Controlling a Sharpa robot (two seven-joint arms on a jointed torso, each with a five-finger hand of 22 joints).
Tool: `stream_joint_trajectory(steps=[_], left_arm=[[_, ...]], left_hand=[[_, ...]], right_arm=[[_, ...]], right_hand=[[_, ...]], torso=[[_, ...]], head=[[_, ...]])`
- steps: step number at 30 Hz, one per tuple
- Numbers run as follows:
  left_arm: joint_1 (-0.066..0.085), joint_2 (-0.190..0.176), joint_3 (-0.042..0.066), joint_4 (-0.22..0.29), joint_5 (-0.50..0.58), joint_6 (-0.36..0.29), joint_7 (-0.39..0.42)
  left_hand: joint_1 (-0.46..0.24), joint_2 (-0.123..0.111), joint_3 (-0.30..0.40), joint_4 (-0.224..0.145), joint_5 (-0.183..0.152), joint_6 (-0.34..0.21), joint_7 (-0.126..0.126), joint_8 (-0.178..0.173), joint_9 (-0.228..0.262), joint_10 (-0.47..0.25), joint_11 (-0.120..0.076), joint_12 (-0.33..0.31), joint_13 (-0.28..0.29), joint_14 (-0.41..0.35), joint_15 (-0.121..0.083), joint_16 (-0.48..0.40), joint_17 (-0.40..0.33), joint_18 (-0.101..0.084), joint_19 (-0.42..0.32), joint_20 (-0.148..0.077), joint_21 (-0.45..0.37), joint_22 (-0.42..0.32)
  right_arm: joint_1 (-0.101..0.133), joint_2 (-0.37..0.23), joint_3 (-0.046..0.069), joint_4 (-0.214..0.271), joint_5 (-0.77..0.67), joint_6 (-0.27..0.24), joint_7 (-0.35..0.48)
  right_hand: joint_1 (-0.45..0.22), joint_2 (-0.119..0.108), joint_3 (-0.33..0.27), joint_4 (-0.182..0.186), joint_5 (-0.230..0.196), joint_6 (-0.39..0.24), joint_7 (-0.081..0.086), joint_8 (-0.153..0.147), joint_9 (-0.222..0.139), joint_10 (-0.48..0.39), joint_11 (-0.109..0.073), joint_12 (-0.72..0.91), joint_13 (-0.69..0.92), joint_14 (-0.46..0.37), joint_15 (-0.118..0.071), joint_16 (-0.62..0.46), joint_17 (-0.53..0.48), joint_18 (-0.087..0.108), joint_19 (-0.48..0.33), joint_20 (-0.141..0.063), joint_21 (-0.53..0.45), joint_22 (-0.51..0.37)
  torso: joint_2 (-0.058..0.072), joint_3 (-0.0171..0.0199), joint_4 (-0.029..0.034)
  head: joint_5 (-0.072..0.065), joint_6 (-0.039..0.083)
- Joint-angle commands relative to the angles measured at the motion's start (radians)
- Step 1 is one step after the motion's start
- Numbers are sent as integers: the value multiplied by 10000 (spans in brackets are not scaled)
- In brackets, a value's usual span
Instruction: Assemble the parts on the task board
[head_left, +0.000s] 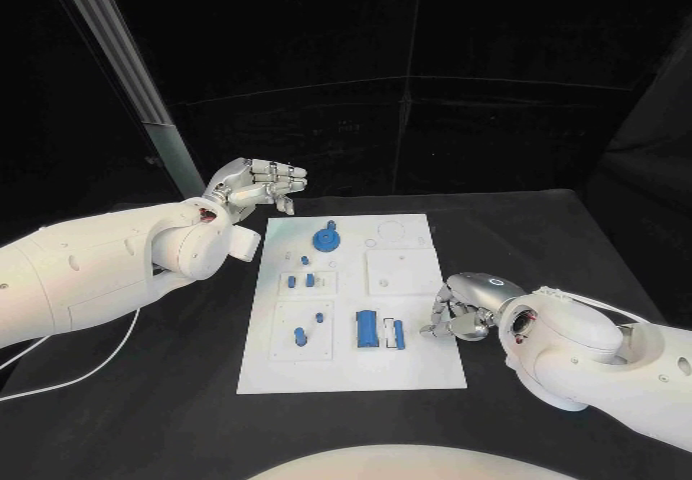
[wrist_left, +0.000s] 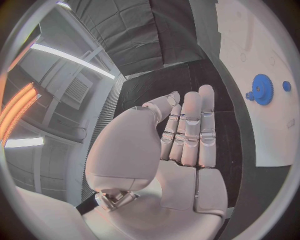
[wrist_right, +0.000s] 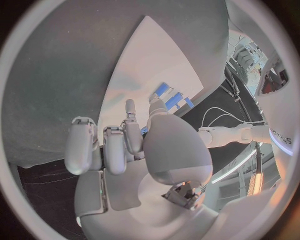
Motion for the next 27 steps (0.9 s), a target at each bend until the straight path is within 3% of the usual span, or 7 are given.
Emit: stream_joint_trajectory(steps=[1, 11, 27], left_arm=[[7, 5, 2, -1, 18, 132, 53], [6, 4, -2, 10, 18, 136, 41], [9, -27, -2, 52, 18, 140, 13]], left_hand=[[-95, 4, -30, 9, -6, -59, -5, 50, 2, -91, 10, 48, -8, -37, 45, 64, -10, 157, -22, 63, -21, -13], [-86, 9, -36, 3, -6, -57, -7, 66, 5, -109, 9, 70, -8, -42, 44, 70, -23, 158, -18, 63, -30, -21], [-86, 9, -36, 3, -6, -57, -7, 66, 5, -109, 9, 70, -8, -42, 44, 70, -23, 158, -18, 63, -30, -21]], right_arm=[[9, 63, 4, 47, 113, -629, 196], [10, 523, 2, -110, 526, -569, 69], [-10, 1185, -1, -494, 633, -4, -443]], right_hand=[[-31, 40, -94, 28, 12, 52, 1, 40, 18, -7, -18, -39, 343, 752, 10, -30, 1249, -23, -3, -14, -48, 5], [-99, 93, -168, 125, -1, 123, -28, 73, 52, 9, -37, -23, 358, 754, -3, -34, 1248, -24, 3, -24, -49, 10], [230, 299, -280, 123, 68, 659, -303, 573, 371, 82, -266, 15, 398, 766, -184, -36, 1273, -34, 51, -165, -35, 62]], torso=[[4, -3, 11], [11, -10, 18], [12, 3, 16]], head=[[-21, -3], [-23, 3], [25, -67]])
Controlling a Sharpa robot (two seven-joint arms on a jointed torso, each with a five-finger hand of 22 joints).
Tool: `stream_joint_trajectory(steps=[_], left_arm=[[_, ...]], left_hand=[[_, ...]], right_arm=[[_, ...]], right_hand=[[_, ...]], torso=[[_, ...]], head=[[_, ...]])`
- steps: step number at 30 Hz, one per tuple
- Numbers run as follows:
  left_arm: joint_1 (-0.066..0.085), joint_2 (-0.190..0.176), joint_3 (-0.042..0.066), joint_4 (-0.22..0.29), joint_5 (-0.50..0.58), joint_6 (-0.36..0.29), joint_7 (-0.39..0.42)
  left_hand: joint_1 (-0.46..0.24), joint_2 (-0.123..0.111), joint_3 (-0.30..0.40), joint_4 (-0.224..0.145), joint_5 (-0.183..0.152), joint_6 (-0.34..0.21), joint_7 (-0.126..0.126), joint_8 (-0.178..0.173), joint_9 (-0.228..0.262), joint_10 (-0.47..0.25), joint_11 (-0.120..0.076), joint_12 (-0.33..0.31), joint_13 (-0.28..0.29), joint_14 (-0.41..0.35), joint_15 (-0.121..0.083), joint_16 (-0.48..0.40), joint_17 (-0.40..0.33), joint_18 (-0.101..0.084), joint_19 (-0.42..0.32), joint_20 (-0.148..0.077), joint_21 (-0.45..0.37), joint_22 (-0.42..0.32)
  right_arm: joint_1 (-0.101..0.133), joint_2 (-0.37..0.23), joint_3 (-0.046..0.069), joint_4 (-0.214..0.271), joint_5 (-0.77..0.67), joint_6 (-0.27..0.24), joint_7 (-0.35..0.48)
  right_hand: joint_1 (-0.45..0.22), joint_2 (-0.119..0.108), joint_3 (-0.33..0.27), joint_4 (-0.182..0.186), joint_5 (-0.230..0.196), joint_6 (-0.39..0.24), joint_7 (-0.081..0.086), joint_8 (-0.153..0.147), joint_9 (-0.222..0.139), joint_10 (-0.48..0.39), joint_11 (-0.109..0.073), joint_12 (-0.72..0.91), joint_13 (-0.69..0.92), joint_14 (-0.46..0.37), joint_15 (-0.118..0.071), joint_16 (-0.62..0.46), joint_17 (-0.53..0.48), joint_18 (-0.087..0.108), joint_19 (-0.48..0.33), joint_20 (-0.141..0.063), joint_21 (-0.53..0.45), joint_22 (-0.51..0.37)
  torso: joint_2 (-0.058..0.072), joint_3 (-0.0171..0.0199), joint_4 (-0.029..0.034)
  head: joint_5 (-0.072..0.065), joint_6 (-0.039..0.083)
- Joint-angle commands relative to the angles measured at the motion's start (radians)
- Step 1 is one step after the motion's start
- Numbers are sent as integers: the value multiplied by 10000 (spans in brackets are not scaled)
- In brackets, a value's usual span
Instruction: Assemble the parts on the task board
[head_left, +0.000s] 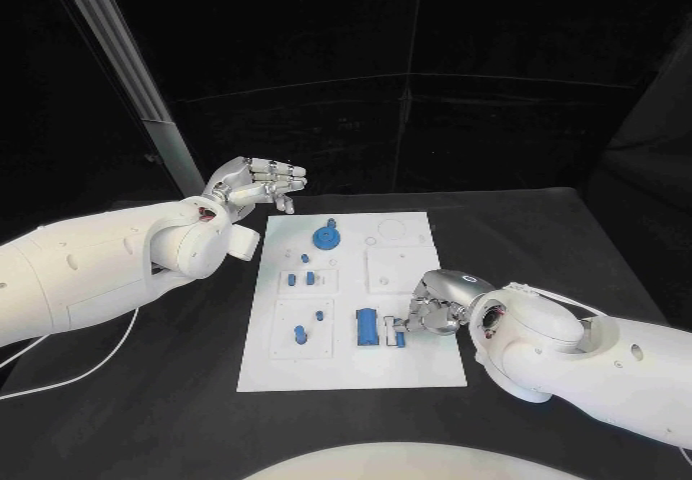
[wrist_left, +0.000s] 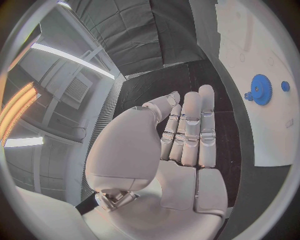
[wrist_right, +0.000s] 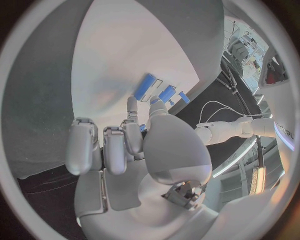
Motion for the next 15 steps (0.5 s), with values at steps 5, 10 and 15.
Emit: stream_joint_trajectory(steps=[5, 10, 15], left_arm=[[15, -12, 5, 27, 18, 121, 30], [15, -15, 5, 29, 18, 121, 28], [15, -17, 5, 33, 18, 129, 22]], left_hand=[[-86, 9, -36, 3, -6, -57, -7, 66, 5, -72, -27, 33, -8, -43, 44, 34, -9, 158, -18, 63, -30, -10], [-86, 9, -36, 3, -6, -57, -7, 66, 5, -72, -27, 33, -8, -43, 44, 34, -9, 158, -18, 63, -30, -10], [-86, 9, -36, 3, -6, -57, -7, 66, 5, -72, -27, 33, -8, -43, 44, 34, -9, 158, -18, 63, -30, -10]], right_arm=[[-15, 131, 2, -60, 23, 360, -221], [-21, 179, 2, -107, -90, 470, -272], [-28, 255, 1, -149, -210, 560, -322]], right_hand=[[262, -11, -44, -98, 73, 76, -41, 144, 80, 45, -127, 30, 392, 747, -117, -37, 1277, -36, 16, -84, -37, 14], [513, 13, -21, -255, 5, 48, -79, 237, 154, 68, -165, 50, 413, 749, -152, -36, 1285, -41, 30, -123, -30, 36], [817, 100, 60, -465, -453, -1, -108, 354, 247, 98, -195, 79, 445, 753, -183, -33, 1300, -48, 44, -159, -26, 57]], torso=[[-10, 6, -3], [-15, 11, -8], [-6, 10, -14]], head=[[34, -21], [31, -35], [33, -38]])
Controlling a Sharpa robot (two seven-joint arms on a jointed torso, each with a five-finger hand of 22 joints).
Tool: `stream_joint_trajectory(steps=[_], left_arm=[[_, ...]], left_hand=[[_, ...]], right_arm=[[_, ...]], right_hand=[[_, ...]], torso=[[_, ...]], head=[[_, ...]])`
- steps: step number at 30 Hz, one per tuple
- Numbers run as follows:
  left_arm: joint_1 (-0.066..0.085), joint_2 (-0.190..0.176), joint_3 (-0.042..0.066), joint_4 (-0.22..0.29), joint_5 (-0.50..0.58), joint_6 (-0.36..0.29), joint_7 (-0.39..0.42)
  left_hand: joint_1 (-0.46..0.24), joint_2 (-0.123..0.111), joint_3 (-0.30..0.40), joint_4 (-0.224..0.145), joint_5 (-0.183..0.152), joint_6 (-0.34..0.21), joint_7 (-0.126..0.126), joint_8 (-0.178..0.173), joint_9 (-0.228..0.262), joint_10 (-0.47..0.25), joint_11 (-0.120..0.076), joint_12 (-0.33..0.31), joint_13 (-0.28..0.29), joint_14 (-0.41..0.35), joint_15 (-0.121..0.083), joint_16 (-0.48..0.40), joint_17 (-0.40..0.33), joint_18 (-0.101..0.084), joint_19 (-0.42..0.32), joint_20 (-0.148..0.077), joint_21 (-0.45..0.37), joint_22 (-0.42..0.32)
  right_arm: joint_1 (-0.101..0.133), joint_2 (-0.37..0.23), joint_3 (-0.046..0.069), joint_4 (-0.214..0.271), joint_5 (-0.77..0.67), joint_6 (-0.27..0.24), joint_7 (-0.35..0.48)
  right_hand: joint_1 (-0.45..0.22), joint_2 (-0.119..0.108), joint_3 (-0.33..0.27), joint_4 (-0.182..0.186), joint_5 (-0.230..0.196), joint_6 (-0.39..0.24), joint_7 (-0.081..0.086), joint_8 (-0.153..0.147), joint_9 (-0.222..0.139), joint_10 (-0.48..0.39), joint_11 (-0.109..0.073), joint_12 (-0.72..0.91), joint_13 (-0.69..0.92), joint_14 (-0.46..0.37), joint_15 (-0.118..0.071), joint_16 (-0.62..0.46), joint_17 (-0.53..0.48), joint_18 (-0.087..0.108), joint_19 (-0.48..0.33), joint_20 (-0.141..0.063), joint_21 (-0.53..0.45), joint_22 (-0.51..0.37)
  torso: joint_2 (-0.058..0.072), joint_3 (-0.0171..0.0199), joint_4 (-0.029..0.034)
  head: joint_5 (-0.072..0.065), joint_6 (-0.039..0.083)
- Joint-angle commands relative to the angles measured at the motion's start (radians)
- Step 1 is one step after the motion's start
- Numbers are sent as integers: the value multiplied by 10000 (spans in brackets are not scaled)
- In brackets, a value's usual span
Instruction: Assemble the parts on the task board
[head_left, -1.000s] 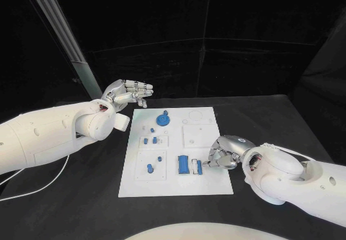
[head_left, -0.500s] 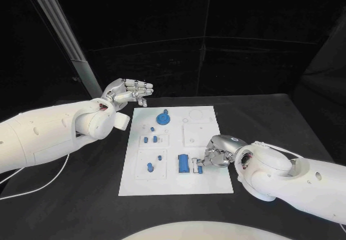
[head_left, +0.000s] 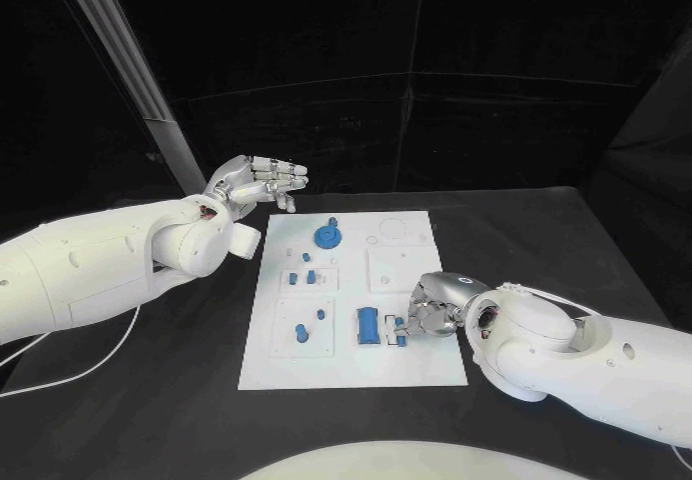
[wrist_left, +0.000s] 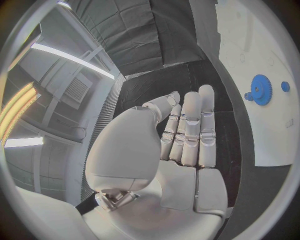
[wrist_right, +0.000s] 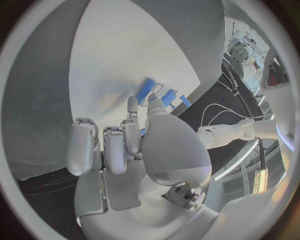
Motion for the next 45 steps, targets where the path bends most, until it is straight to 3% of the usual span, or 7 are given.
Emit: stream_joint_trajectory(steps=[1, 45], left_arm=[[12, -6, 5, 24, 18, 126, 32], [14, -33, 5, 28, 18, 132, 7]], left_hand=[[-86, 9, -36, 3, -6, -57, -7, 66, 6, -73, -27, 33, -8, -42, 44, 34, -10, 157, -18, 63, -30, -12], [-72, 17, -41, -7, -5, -58, -7, 86, 8, -101, -26, 60, -10, -49, 43, 42, -28, 158, -13, 61, -40, -21]], right_arm=[[2, 40, 2, -14, -200, 237, -106], [-38, -51, 2, 10, -440, 333, -190]], right_hand=[[223, 120, 25, -100, -245, -41, -77, 68, 42, 53, -114, 7, 450, 774, -62, -28, 1310, -49, 15, -52, -25, 17], [360, 285, 153, -248, -439, -152, -96, 205, 150, 61, -131, -18, 453, 772, -77, -47, 1300, -48, 14, -73, -51, 2]], torso=[[4, 0, -7], [3, 3, -8]], head=[[1, -5], [-28, -18]])
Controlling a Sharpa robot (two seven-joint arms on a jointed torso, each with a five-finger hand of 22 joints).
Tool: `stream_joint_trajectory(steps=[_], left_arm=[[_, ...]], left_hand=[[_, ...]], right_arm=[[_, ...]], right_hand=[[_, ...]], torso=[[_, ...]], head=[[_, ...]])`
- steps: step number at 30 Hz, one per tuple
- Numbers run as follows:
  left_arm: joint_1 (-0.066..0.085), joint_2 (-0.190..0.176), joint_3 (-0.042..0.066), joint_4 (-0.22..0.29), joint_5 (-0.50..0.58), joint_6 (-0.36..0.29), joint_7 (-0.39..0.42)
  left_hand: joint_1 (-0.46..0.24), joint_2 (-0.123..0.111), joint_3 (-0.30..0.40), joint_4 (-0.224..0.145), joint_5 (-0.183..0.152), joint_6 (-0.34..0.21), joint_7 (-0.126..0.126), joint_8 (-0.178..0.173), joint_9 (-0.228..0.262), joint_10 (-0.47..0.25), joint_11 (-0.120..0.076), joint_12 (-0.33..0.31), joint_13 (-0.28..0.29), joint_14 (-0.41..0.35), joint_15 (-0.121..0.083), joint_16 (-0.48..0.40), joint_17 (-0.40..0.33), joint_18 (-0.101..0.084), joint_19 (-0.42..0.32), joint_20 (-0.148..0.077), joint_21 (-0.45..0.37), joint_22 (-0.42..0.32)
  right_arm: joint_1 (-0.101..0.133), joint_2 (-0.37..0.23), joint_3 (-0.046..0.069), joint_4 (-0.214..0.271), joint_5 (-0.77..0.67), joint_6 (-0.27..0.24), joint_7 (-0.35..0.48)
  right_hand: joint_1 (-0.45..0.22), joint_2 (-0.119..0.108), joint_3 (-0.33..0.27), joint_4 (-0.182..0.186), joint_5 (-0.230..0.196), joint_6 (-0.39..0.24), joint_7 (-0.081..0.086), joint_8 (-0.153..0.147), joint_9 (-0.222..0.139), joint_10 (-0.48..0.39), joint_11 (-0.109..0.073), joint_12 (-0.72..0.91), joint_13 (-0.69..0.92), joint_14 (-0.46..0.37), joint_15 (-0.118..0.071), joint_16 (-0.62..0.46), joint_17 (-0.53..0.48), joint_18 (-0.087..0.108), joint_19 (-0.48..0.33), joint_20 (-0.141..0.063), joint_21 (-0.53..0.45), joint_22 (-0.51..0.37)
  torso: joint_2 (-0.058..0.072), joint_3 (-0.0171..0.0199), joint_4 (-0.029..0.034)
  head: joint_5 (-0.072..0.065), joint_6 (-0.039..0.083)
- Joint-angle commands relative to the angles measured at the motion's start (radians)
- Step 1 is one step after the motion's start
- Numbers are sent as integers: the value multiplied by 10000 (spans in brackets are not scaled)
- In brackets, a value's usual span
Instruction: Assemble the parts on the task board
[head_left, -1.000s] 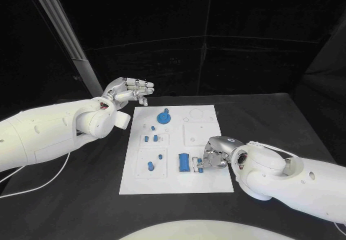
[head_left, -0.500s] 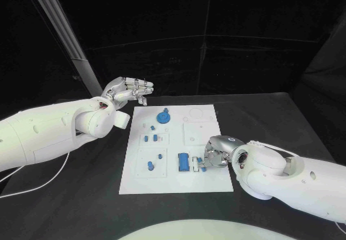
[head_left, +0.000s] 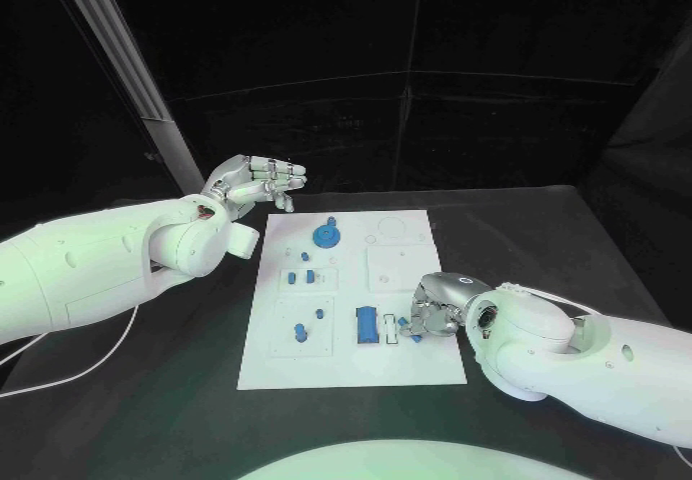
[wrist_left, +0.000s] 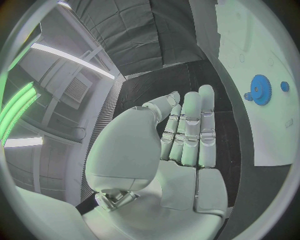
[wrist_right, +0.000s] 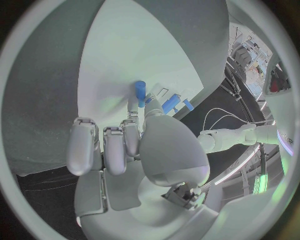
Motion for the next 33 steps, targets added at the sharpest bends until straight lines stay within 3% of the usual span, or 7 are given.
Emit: stream_joint_trajectory(steps=[1, 4, 11, 18, 19, 23, 33], left_arm=[[13, 5, 5, 7, 18, 121, 36], [12, 9, 5, 3, 18, 126, 33], [11, 16, 5, -6, 18, 138, 22], [11, 16, 5, -6, 18, 139, 21], [11, 16, 5, -6, 18, 139, 21], [11, 25, 4, -13, 18, 163, 3], [11, 27, 2, -20, 18, 181, -16]], left_hand=[[-72, 17, -41, -7, -5, -58, -7, 36, 8, -65, 11, 60, -10, -49, 43, 42, -7, 158, -13, 61, -40, -9], [-72, 17, -41, -7, -5, -58, -7, 36, 8, -65, 11, 60, -10, -49, 43, 42, -7, 158, -13, 61, -40, -9], [-69, 16, -44, -10, -5, -67, -5, 37, 7, -74, 12, 66, -10, -51, 43, 44, -12, 158, -11, 61, -42, -11], [-69, 16, -44, -10, -5, -67, -5, 37, 7, -74, 12, 66, -10, -51, 43, 44, -12, 158, -11, 61, -42, -11], [-69, 12, -47, -12, -6, -75, -3, 35, 6, -83, 14, 68, -11, -53, 44, 45, -15, 158, -11, 61, -44, -12], [-69, 9, -51, -13, -6, -86, -2, 34, 4, -98, 17, 70, -13, -55, 45, 46, -19, 157, -11, 61, -47, -15], [-69, 9, -51, -13, -6, -86, -2, 34, 4, -98, 17, 70, -13, -55, 45, 46, -19, 157, -11, 61, -47, -15]], right_arm=[[11, -8, 1, 25, -100, 129, 11], [11, 4, 1, 58, -486, 199, 60], [10, 57, 1, 157, -1921, 537, 143], [10, 57, 1, 157, -1921, 537, 143], [9, 58, 1, 159, -1962, 551, 143], [7, 107, -1, 160, -2654, 1331, -42], [3, 163, -4, 138, -2950, 2386, -285]], right_hand=[[41, -13, -22, -82, -38, -89, -24, 47, 22, 53, -136, -46, -719, 747, -62, -50, 1298, -47, 14, -75, -53, -17], [195, -128, -15, -239, -39, -232, 22, 1, 11, -27, -104, -191, -811, 734, -51, -93, 1244, -29, -24, -72, -116, -112], [402, -545, -118, -521, -78, -998, 430, -488, -207, -419, 229, -749, -1176, 691, 208, -215, 1107, 11, -165, 103, -315, -379], [412, -552, -117, -531, -76, -1012, 439, -500, -213, -428, 236, -761, -1183, 690, 215, -218, 1103, 12, -168, 110, -320, -385], [761, -562, 68, -802, -7, -1353, 663, -984, -500, -672, 424, -1056, -1397, 661, 386, -310, 1020, 39, -232, 292, -417, -492], [787, -499, 153, -809, -20, -1275, 660, -1029, -552, -668, 425, -1042, -1395, 662, 395, -313, 1023, 41, -228, 311, -417, -486], [861, -379, 431, -841, 328, -833, 554, -1110, -708, -637, 340, -1005, -1396, 671, 337, -311, 1048, 39, -200, 296, -397, -439]], torso=[[4, -4, 1], [-3, -4, -6], [-5, -7, 1], [-7, -7, 1], [-8, -14, 7], [-9, -8, 10], [-10, -8, 3]], head=[[1, 4], [-4, -4], [-25, 13], [-26, 11], [-35, 21], [-39, 32], [-44, 43]])
